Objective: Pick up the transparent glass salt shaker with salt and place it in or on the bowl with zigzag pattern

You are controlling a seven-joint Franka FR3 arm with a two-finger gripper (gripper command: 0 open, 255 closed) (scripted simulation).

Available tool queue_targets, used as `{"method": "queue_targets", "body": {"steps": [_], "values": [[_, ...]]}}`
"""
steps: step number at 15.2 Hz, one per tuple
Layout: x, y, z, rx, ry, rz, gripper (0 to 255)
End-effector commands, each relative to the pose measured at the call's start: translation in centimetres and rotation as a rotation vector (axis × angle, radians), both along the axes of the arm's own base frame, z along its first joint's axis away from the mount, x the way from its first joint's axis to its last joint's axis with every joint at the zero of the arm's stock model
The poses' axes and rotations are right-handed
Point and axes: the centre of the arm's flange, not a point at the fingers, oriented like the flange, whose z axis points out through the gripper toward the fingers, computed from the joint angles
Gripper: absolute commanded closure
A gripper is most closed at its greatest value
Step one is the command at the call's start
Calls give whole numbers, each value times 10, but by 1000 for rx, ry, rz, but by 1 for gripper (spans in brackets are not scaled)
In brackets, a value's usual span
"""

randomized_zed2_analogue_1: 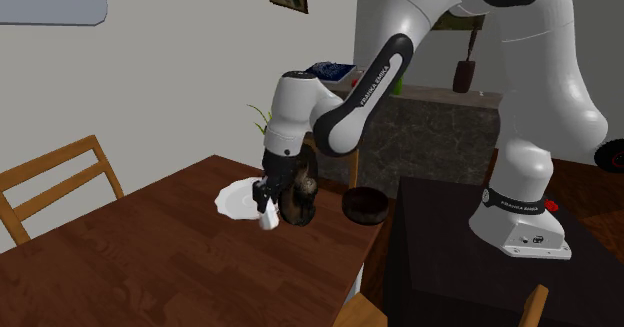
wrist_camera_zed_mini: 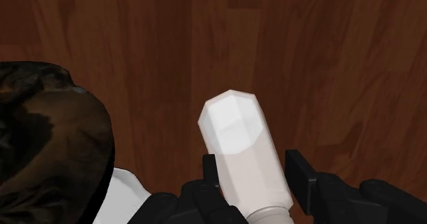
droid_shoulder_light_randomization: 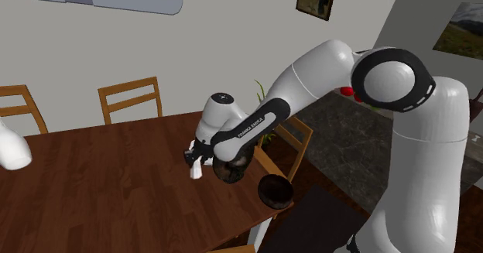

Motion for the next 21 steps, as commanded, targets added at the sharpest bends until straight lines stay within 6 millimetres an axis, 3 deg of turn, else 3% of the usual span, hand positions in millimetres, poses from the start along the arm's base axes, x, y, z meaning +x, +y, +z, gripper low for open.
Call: {"method": "queue_targets", "body": {"steps": [1,21], "values": [[-17,-18,4,0,0,0,255],[-195,-213,14,0,0,0,255]]}}
